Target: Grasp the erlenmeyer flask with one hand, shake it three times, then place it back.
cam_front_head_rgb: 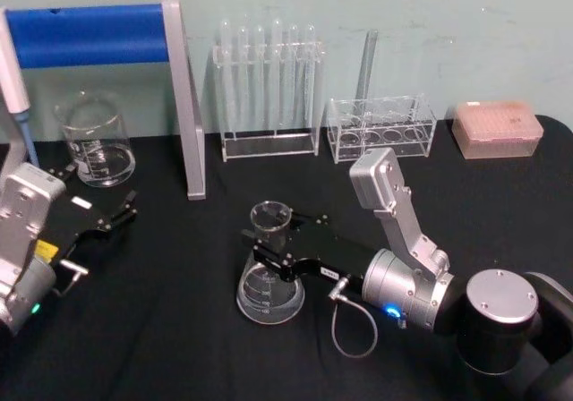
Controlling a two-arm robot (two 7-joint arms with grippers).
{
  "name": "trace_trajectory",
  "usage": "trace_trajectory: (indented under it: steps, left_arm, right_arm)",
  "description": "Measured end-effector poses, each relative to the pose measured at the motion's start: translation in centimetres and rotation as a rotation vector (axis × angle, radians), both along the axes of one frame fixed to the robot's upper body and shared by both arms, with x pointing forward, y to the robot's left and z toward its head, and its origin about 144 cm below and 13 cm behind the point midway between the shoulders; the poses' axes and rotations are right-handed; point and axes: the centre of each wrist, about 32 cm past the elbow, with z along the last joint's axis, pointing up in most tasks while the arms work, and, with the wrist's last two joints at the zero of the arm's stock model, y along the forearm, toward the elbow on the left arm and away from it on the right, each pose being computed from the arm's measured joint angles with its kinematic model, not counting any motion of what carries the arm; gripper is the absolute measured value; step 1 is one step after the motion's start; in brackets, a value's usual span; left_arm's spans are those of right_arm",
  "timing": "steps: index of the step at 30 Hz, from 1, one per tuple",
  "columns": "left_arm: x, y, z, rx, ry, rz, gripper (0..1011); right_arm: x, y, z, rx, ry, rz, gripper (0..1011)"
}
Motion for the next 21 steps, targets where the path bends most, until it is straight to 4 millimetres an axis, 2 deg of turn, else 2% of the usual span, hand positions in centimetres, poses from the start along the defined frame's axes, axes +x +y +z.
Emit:
trace_trajectory:
  steps: [12,14,16,21]
  left_arm:
    - [0.00,0.00,0.00,0.000,0.000,0.000,1001]
    - [0.00,0.00,0.00,0.000,0.000,0.000,1001]
    - [0.00,0.00,0.00,0.000,0.000,0.000,1001]
    - [0.00,0.00,0.00,0.000,0.000,0.000,1001]
  right_arm:
    - [0.00,-0.02,0.02,0.000,0.000,0.000,451]
    - [0.00,-0.03,0.02,0.000,0.000,0.000,476]
    - [0.01,-0.02,0.04,0.001,-0.001,0.000,511]
    - [0.01,-0.02,0.04,0.001,-0.001,0.000,715]
